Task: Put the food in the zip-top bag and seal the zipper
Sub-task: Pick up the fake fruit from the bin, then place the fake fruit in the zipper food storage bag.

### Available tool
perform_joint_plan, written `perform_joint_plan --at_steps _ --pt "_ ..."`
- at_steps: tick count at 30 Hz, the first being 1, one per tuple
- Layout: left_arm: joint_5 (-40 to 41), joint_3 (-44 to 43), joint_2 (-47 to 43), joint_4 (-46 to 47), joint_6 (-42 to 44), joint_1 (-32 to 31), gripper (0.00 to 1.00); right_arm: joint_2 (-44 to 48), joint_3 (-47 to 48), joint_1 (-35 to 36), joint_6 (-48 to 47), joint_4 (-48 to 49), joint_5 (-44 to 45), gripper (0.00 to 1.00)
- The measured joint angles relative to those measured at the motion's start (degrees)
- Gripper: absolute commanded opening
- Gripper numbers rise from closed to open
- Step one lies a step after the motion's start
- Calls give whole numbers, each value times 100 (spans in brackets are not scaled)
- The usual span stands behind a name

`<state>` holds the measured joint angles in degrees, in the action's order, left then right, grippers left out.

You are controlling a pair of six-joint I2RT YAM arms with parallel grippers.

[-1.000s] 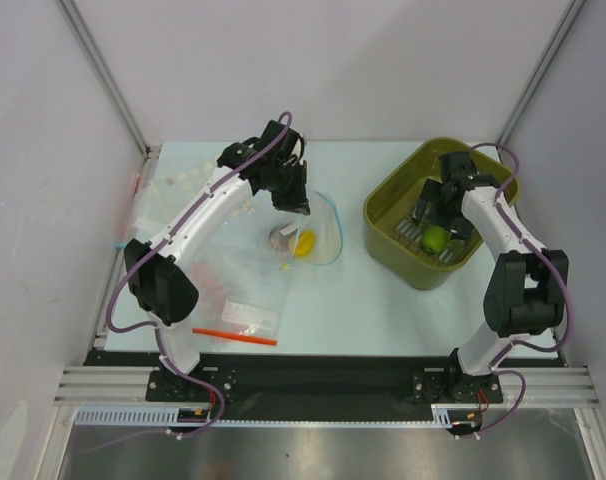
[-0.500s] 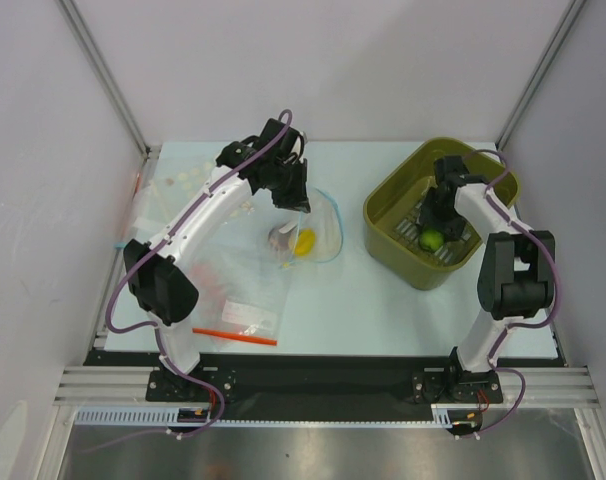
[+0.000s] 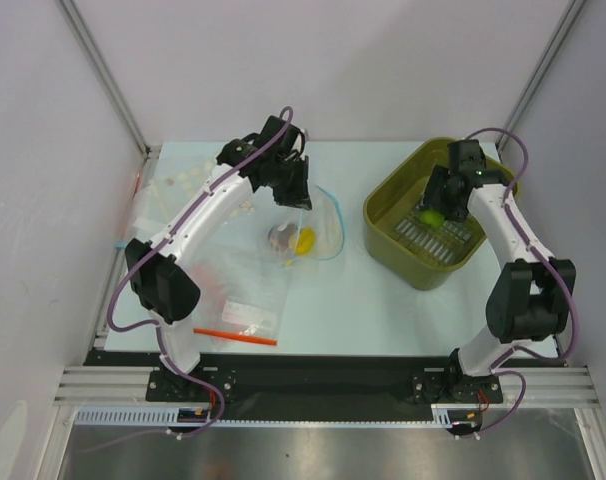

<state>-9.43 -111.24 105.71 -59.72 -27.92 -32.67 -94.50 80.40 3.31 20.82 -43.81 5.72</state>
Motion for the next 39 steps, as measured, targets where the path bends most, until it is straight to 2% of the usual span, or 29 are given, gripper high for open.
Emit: perform_joint_plan --at_steps 6,14,22,32,35,36,38,39 --pt "-17 -308 173 -20 4 0 0 916 164 197 11 249 -439 49" --pt "-127 -815 444 -262 -2 0 0 1558 299 1141 11 822 -1322 48" --pt "-334 -1051 562 -415 -72 -2 1 1672 271 2315 11 1460 -1869 47" --pt "-608 -1132 562 -452 -367 -2 0 1602 -94 2841 57 1845 -1950 47" --pt "-647 -1224 562 -490 -463 0 0 1593 -302 2942 127 1884 -1825 59" --pt "-645 -1263 562 -498 -479 0 0 1589 -358 2966 153 1882 -1781 74" --pt "-699 -1351 562 -509 -544 11 0 1558 -396 2997 216 1843 -1703 94" --pt "-737 -1392 562 -509 -573 11 0 1534 -396 3032 243 1838 -1641 100"
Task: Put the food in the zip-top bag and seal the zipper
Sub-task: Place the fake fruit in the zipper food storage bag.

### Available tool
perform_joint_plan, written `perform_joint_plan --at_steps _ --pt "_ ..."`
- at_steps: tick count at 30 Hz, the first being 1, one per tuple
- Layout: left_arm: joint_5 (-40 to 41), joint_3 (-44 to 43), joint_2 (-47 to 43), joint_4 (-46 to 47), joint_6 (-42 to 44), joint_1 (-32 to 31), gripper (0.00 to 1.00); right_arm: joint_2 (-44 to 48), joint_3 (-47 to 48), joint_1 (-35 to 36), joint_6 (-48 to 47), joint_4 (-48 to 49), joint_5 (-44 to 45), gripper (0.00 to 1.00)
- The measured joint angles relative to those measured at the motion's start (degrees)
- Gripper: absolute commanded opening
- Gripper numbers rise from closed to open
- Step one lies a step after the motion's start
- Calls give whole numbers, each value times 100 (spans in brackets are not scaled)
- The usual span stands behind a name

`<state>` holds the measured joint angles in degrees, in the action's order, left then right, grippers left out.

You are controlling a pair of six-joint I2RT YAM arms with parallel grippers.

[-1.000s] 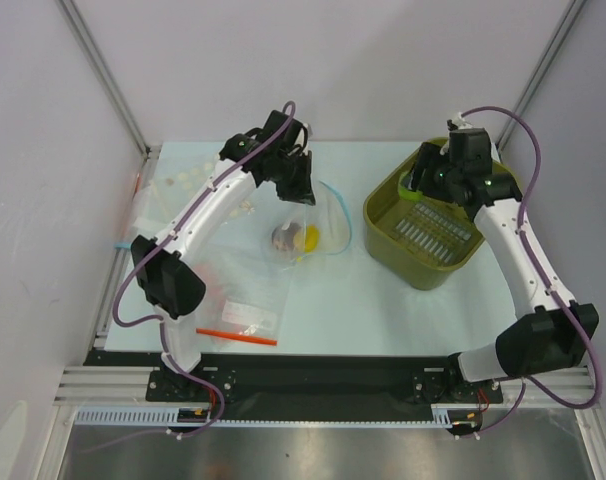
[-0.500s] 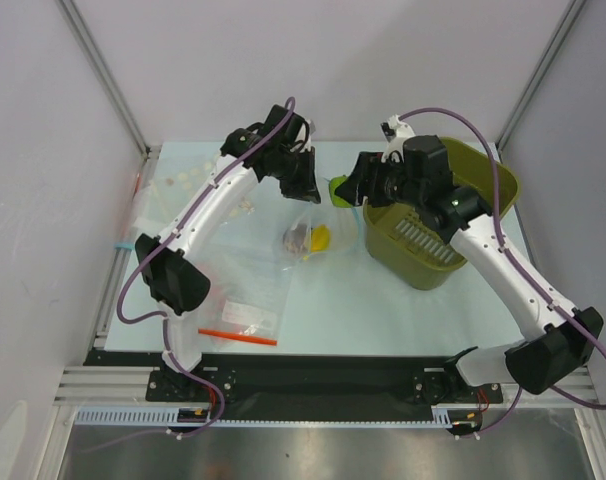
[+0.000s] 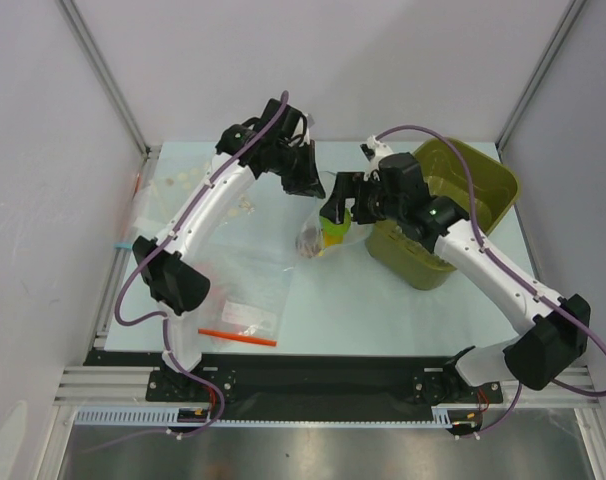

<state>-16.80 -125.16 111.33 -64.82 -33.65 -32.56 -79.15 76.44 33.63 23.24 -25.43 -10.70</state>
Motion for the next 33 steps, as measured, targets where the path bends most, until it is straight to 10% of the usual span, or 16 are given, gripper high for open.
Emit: perform_joint_plan --at_steps 21,33 --pt "66 114 -155 61 -13 -2 0 1440 -385 280 1237 -1331 1867 70" --pt "57 1370 -1093 483 7 -44 0 741 -540 280 1731 -1598 2037 51"
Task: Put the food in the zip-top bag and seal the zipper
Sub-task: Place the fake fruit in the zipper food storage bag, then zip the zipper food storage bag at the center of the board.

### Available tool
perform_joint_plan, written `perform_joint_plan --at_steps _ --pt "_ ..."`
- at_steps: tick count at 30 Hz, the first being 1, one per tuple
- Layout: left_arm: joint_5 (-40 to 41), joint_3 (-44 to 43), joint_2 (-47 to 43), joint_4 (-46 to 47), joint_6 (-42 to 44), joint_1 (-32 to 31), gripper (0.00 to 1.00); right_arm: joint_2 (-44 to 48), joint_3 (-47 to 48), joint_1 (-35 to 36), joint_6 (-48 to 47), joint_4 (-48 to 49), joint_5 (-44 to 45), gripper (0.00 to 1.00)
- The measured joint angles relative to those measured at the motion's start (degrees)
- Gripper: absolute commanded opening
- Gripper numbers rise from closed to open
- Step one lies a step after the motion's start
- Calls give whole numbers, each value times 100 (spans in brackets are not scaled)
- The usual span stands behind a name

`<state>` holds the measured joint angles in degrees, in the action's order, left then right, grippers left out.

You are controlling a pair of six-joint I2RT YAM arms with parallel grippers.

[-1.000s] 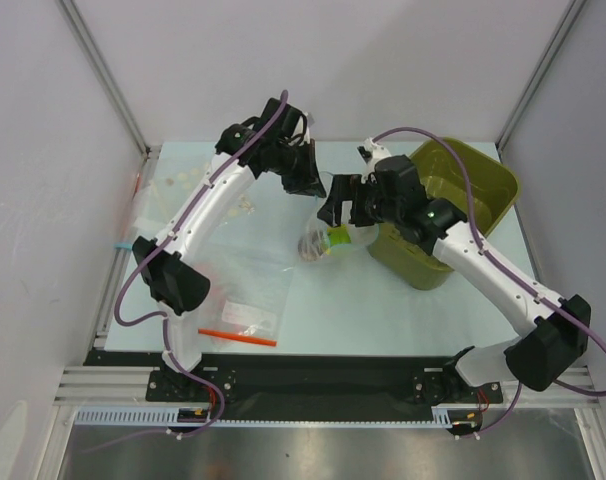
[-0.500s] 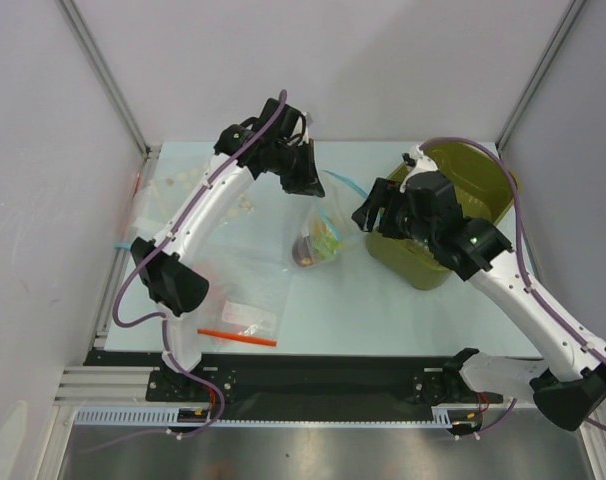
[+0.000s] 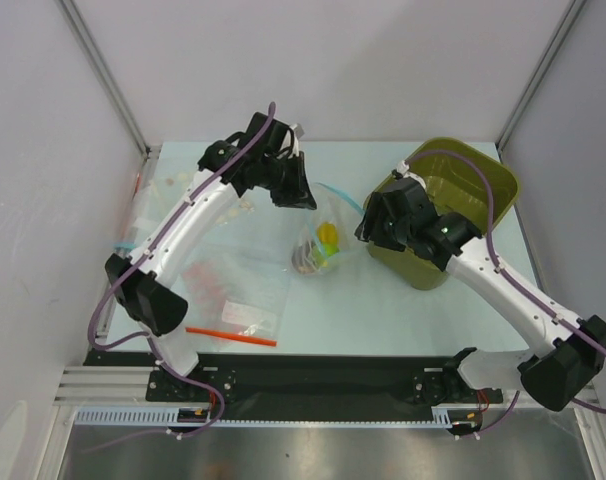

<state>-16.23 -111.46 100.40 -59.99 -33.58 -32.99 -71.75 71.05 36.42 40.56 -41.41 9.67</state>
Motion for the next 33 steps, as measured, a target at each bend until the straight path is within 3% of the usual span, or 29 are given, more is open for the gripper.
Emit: perform_joint_plan --at_steps 5,6,14,15,19,21,24,25,27,33 --pt "-11 352 -284 203 -46 -116 0 -164 39 0 -44 -22 -13 5" --pt "-17 382 -299 216 -59 -142 0 -173 79 0 -42 -46 -24 0" --pt "55 363 -170 225 -118 -763 4 76 175 0 -22 -160 -170 0" --pt "81 361 -127 225 -142 -881 8 125 175 0 -20 -168 -208 0" --pt "116 280 63 221 -260 -1333 42 297 175 -2 -24 -251 -243 0" --pt "166 111 168 212 -284 -1495 50 358 170 -22 -22 -315 -251 0" --pt "280 22 170 216 -256 -1591 69 448 55 -109 -4 -299 -317 0" --pt "328 33 136 223 -245 -1591 86 481 -31 -153 11 -269 -365 0" --pt "448 275 -79 367 -227 -1589 100 520 -179 -221 68 -236 -444 0" --pt "669 2114 -1759 1255 -138 -1679 100 525 -258 -289 225 -195 -470 0"
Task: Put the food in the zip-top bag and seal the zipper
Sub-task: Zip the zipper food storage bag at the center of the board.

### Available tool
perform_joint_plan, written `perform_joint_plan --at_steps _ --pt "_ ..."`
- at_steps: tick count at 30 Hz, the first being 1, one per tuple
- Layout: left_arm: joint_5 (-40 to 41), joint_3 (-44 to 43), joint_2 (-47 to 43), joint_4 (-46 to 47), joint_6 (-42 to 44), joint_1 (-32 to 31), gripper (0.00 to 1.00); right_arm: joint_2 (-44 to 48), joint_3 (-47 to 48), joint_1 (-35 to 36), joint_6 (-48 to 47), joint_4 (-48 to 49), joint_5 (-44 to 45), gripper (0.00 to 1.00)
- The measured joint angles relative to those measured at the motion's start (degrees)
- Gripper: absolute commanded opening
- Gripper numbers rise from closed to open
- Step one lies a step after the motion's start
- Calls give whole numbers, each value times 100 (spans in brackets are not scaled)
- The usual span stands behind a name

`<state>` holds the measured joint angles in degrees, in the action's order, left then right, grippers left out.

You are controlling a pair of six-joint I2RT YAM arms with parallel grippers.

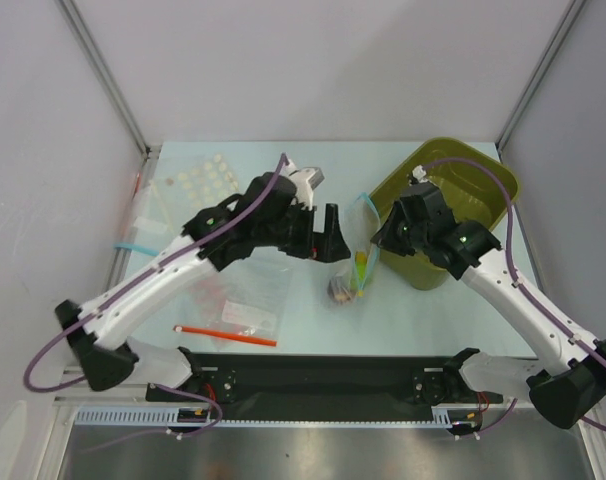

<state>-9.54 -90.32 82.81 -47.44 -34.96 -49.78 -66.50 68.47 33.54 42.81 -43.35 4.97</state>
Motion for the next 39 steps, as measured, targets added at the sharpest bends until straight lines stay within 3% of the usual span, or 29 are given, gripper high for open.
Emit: perform_joint_plan --at_steps 7,12,16,23,25,31,33,39 --pt "769 1982 -1958 1491 586 -688 96 -50 15 -31 317 66 -31 0" --pt "1954 3178 -2535 2465 1204 -1609 91 -240 144 -2 629 15 -72 0" --pt "2378 4017 -2736 3281 1709 -2004 86 -249 210 48 824 -85 -68 0" --pt "2634 4319 -2533 4360 2546 -2509 76 -249 260 90 1016 -238 17 0" --pt "2634 4378 -2446 4618 2662 -2555 69 -249 293 107 1040 -271 59 0" --pt "2577 4457 -2081 5012 2850 -2575 64 -236 407 155 1123 -356 192 0" --pt "2583 4457 -1965 5040 2863 -2588 52 -216 409 157 1154 -374 223 0" --pt "2693 4638 -1856 5296 2900 -2597 38 -164 409 164 1204 -472 282 0"
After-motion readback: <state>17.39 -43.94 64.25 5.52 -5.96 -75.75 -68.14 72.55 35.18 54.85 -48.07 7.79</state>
